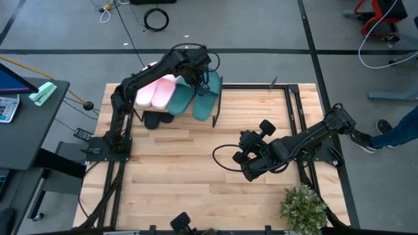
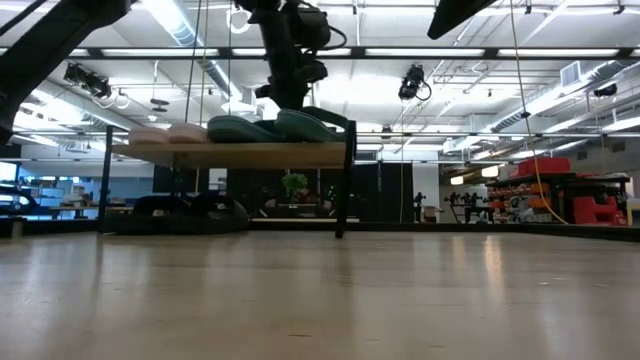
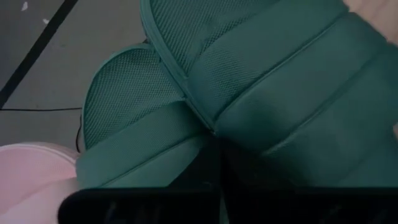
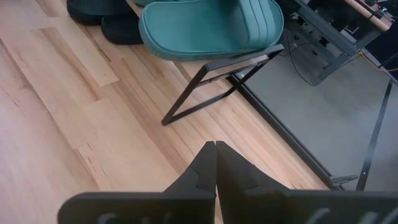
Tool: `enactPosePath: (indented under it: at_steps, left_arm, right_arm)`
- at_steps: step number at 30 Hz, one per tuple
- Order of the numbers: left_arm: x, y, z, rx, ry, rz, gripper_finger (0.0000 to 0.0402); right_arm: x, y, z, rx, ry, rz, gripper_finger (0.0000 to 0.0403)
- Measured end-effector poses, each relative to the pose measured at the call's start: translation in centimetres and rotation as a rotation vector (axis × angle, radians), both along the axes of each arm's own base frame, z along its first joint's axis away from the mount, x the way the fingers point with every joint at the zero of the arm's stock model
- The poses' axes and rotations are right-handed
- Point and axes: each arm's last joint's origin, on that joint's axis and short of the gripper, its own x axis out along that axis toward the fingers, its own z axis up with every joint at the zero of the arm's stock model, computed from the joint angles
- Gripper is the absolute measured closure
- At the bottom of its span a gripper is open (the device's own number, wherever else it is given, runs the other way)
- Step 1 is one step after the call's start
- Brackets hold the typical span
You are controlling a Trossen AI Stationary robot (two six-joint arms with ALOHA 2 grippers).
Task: Pick and place slides into the shelf
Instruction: Adjust the green slides on the shelf
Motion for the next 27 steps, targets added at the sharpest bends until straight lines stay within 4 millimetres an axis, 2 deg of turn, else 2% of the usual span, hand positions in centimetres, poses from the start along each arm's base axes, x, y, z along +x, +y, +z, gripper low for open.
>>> enactPosePath:
  at_steps: [5,10,15,19,27]
  left_arm:
    - [0.4,0.4,-0.9,-0.017,0.024,0.003,0.0397]
    - [-0.1,1.1,-1.9,-0.044,0.073,0.025,0.0398]
    - [-1.1,1.8,-1.8,-0.035,0.115,0.105,0.0396]
    - [-1.9,2.3,-1.9,-0.043,0.157,0.134,0.0398]
    - [-2.4,2.7,-2.1,-0.004,0.21,0.171,0.0398]
  right_arm:
    - [0.0,0.0,0.0,0.0,0.0,0.0,0.0398]
    - [0.0,0.0,0.0,0.001,-0.001,0.0,0.0398]
    - [0.0,0.0,-0.1,0.008,-0.005,-0.004,0.0398]
    - [-0.2,0.0,-1.0,0.007,0.025,-0.003,0.0398]
    - [-0.3,-0.1,-1.7,0.016,0.041,-0.011,0.0398]
